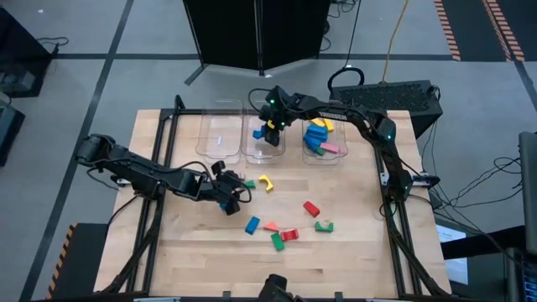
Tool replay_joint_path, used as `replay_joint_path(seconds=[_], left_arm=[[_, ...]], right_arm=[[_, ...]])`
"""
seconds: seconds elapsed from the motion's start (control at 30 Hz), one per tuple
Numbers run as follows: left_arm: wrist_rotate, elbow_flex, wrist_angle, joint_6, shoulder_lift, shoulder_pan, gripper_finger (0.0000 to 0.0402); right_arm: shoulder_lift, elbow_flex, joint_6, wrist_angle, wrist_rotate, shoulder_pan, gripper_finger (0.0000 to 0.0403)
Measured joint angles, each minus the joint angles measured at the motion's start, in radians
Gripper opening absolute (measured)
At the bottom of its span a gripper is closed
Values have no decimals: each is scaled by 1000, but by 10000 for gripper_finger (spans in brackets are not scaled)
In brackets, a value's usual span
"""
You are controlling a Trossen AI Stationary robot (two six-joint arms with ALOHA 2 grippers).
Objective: Sort blocks by size
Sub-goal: Put the blue arch block into the center transparent bin
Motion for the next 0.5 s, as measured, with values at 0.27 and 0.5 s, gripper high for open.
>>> replay_joint_path(seconds=[0.27, 0.5], left_arm=[[-78, 0, 19, 1, 0, 5, 191], [-90, 0, 27, 4, 0, 5, 191]], right_arm=[[2, 0, -8, -2, 2, 0, 149], [2, 0, -11, -3, 2, 0, 163]])
